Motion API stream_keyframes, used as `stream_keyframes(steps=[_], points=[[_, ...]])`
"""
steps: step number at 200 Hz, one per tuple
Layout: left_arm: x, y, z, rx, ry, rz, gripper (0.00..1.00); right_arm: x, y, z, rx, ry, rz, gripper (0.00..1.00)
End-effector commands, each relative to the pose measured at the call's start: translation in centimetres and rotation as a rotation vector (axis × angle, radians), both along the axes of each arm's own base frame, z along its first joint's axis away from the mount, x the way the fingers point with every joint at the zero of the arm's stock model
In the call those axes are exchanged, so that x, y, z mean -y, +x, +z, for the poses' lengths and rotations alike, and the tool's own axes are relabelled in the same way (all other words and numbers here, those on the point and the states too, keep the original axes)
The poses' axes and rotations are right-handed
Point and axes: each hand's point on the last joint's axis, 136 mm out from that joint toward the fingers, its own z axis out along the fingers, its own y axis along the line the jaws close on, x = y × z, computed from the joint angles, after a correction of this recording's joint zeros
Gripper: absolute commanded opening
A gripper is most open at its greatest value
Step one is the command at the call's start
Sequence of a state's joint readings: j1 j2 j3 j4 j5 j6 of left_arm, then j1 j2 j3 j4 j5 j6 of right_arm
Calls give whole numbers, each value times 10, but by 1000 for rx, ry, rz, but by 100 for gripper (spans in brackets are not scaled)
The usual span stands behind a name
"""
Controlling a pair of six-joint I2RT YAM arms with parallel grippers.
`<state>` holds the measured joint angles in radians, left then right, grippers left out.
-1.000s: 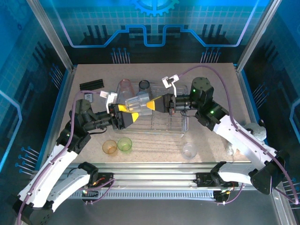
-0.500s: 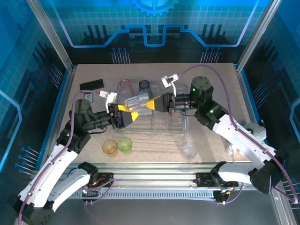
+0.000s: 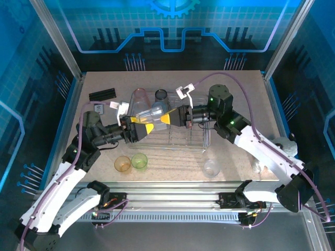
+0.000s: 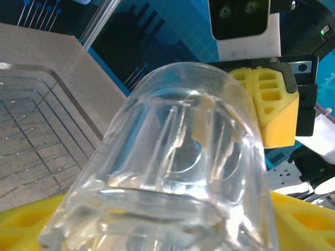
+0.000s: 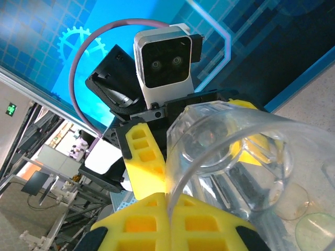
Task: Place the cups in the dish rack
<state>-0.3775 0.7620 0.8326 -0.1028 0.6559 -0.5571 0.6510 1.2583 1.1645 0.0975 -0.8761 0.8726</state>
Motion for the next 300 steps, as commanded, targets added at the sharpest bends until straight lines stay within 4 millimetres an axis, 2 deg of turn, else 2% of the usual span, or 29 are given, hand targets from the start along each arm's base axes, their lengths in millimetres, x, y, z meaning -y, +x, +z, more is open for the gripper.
stream_keyframes(steps=[1, 18, 34, 38, 47, 58, 71, 94, 100, 103, 127, 154, 188, 204, 235, 262, 265, 270, 300], points=[[8, -13, 22, 98, -40, -88, 61, -6, -2, -3, -6, -15, 11, 0], [9, -13, 23, 98, -41, -94, 48, -7, -1, -5, -11, -21, 11, 0], [9, -11, 21, 96, -33, -86, 38, -6, 1, -8, -9, -36, -3, 10], [8, -11, 20, 94, -31, -82, 36, -6, 2, -9, -8, -45, -12, 15], [7, -9, 18, 90, -20, -66, 34, -4, 6, -14, 1, -80, -45, 32], [4, -5, 15, 83, -3, -37, 31, 1, 12, -23, 21, -147, -104, 42], [-1, 2, 8, 62, 31, 20, 27, 13, 21, -37, 50, -257, -190, 62], [-12, 13, -2, 33, 95, 114, 23, 44, 38, -63, 90, -482, -344, 76], [-15, 16, -6, 24, 112, 142, 23, 53, 42, -69, 97, -541, -385, 97], [-17, 17, -7, 21, 119, 153, 23, 58, 43, -72, 102, -567, -401, 100], [-28, 29, -20, -23, 185, 241, 23, 91, 50, -84, 141, -704, -509, 100], [-34, 41, -44, -135, 307, 284, 17, 126, 57, -80, 203, -752, -666, 100], [-34, 53, -67, -262, 429, 289, 9, 161, 60, -59, 278, -598, -847, 100], [-31, 57, -76, -298, 486, 294, 7, 178, 59, -58, 260, -499, -922, 100], [-24, 60, -94, -341, 629, 296, 5, 193, 51, -58, 256, -351, -963, 100], [-15, 63, -114, -394, 751, 288, 5, 197, 49, -66, 206, -352, -949, 100], [-15, 63, -116, -403, 762, 289, 5, 197, 50, -76, 190, -368, -945, 100], [-14, 64, -119, -417, 780, 289, 5, 197, 50, -79, 186, -375, -941, 100], [-15, 71, -141, -534, 876, 321, 5, 197, 49, -84, 195, -409, -928, 100]])
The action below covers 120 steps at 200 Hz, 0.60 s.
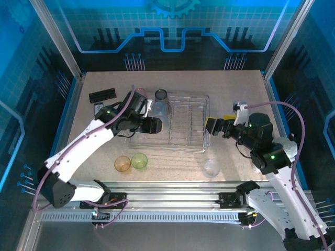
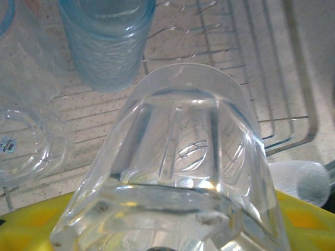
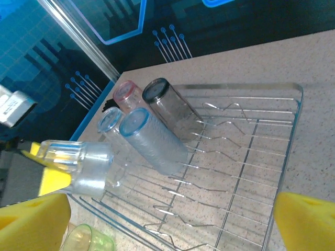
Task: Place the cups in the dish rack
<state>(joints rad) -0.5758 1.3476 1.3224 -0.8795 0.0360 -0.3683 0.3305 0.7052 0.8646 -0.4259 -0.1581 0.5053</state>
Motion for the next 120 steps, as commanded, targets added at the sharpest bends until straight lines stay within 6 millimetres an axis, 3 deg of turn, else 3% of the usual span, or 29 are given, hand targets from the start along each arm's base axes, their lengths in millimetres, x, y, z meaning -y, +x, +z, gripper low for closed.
stream_keyframes(steps=[1, 120], points=[[-12, 2, -12, -72, 106, 68, 5, -2, 0, 3, 14, 6, 17, 100], [8, 16, -67, -274, 236, 88, 12, 6, -2, -12, -15, -85, 6, 100]])
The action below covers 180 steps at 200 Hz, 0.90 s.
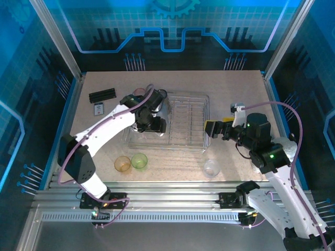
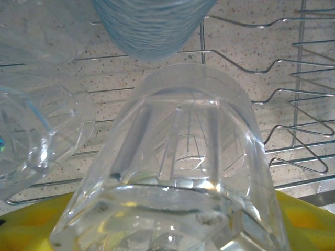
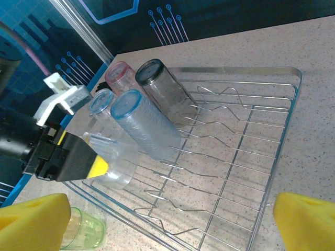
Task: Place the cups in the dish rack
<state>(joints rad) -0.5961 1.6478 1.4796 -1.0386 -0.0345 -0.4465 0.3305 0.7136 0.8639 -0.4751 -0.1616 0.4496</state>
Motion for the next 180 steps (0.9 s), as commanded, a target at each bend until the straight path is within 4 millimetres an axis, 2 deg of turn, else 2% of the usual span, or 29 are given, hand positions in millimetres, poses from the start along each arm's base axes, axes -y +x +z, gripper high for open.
stream_keyframes(steps=[1, 45, 94, 138, 140, 144, 180], points=[[3, 0, -6, -37, 39, 7, 12, 6, 1, 2, 11, -25, -17, 100], [3, 1, -28, -94, 96, 6, 16, 9, 1, -3, 4, -49, -25, 100], [5, 0, -47, -136, 116, 2, 31, 10, 3, -8, -10, -63, -28, 100], [7, 1, -56, -154, 121, -6, 43, 14, 5, -8, -8, -76, -53, 100], [7, 0, -56, -155, 122, -7, 44, 14, 5, 1, 12, -70, -56, 100], [7, 0, -57, -157, 124, -8, 45, 16, 5, 4, 21, -70, -62, 100], [5, -3, -64, -184, 144, -13, 51, 21, 6, 8, 55, -79, -85, 100]])
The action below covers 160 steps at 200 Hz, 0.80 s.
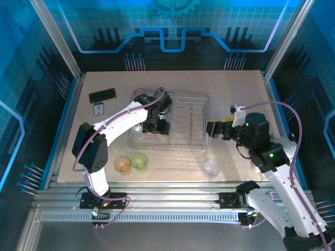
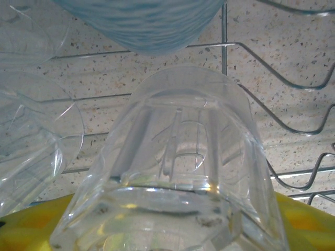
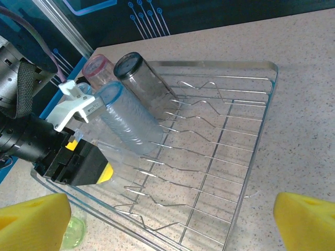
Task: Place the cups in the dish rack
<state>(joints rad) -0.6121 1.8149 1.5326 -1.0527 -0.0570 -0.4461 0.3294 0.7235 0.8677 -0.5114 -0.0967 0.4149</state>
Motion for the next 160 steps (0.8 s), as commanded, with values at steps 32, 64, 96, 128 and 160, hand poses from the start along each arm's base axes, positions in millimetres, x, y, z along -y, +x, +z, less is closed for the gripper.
stream_keyframes(steps=[32, 64, 96, 128, 160], points=[[-9, -16, -26, -113, 78, -6, 54, 18, 3, 22, 94, -22, -81, 100], [-16, -16, -23, -103, 112, -10, 55, 26, 4, 24, 100, -17, -131, 100], [-12, -10, -2, -10, 55, -28, 48, 25, 3, 15, 90, -25, -120, 100], [-10, -10, 23, 88, -17, -41, 42, 25, 2, 16, 95, -22, -121, 100], [-18, -17, 30, 105, -14, -38, 42, 24, 3, 17, 91, -9, -122, 100]])
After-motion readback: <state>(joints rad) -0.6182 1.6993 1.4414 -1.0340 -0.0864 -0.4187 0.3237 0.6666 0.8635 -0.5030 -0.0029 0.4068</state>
